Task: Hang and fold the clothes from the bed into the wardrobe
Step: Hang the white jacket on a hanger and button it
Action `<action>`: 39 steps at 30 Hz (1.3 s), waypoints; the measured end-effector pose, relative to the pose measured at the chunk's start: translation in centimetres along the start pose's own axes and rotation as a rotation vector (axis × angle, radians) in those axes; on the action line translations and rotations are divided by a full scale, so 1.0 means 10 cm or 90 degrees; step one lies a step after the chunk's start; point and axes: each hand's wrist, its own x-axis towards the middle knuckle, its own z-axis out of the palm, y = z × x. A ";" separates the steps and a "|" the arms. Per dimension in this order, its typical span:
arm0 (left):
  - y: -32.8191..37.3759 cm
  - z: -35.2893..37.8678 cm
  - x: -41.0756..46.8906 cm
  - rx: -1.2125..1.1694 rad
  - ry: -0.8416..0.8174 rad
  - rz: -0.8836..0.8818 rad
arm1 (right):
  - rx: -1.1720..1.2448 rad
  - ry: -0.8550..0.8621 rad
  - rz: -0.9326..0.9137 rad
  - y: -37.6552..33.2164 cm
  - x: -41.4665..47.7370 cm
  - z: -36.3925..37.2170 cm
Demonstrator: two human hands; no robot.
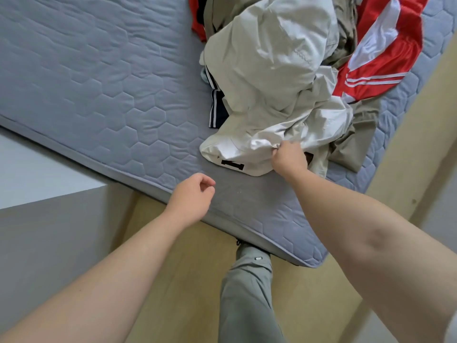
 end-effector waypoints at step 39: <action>-1.49 -1.67 -4.29 -0.706 0.074 0.056 | 0.597 -0.591 -0.753 -2.60 -6.28 -2.24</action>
